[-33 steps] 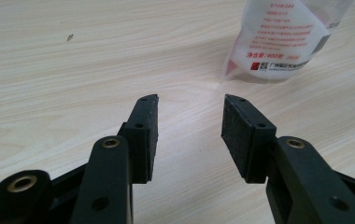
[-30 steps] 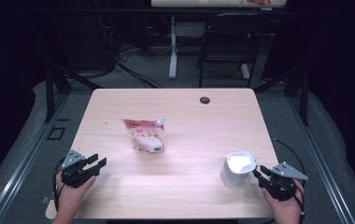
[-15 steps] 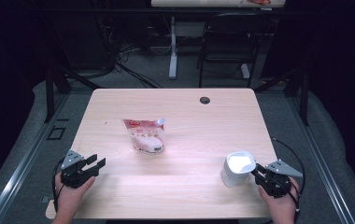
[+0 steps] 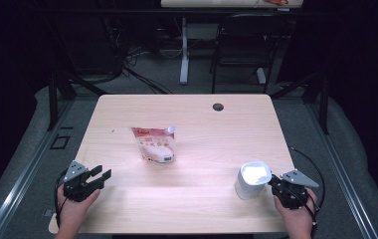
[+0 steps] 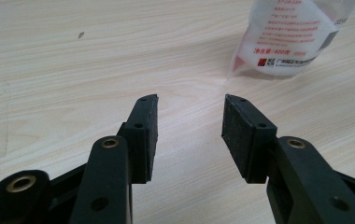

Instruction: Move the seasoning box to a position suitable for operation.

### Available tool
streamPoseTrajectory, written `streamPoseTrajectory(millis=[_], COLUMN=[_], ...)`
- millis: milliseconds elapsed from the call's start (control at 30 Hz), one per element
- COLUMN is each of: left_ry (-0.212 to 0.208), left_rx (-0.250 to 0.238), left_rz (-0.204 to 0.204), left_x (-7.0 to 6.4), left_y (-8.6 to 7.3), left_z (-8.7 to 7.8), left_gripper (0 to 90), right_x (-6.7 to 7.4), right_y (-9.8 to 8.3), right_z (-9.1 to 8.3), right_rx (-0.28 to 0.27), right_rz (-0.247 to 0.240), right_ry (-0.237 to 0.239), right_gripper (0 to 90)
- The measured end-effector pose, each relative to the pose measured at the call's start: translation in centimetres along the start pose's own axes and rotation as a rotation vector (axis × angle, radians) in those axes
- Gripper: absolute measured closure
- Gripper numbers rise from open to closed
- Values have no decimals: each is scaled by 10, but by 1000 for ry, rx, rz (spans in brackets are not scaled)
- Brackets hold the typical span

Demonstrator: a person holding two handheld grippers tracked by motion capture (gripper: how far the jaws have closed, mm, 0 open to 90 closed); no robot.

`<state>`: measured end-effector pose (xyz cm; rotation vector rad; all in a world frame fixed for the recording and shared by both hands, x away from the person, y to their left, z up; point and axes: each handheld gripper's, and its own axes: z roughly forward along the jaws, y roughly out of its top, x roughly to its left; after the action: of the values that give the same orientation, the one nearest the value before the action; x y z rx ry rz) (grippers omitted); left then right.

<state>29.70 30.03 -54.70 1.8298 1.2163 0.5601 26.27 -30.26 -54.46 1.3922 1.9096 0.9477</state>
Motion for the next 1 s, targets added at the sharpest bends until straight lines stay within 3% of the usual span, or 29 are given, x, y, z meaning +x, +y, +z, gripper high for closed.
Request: streamPoseTrajectory(millis=[267,467,1000], left_ry=[-11,-20,-45], left_rx=[13,8,6], left_rz=[9,22,20], left_x=[-4,-9,-19], left_y=[1,2,3], left_z=[2,5,8], left_gripper=[561,561,563], right_x=[11,38,82], right_y=[4,12,27], right_z=[0,8,23], right_rx=[14,12,14], right_rz=[0,-34,-79], right_ry=[-8,8,46], right_gripper=[829,833,836])
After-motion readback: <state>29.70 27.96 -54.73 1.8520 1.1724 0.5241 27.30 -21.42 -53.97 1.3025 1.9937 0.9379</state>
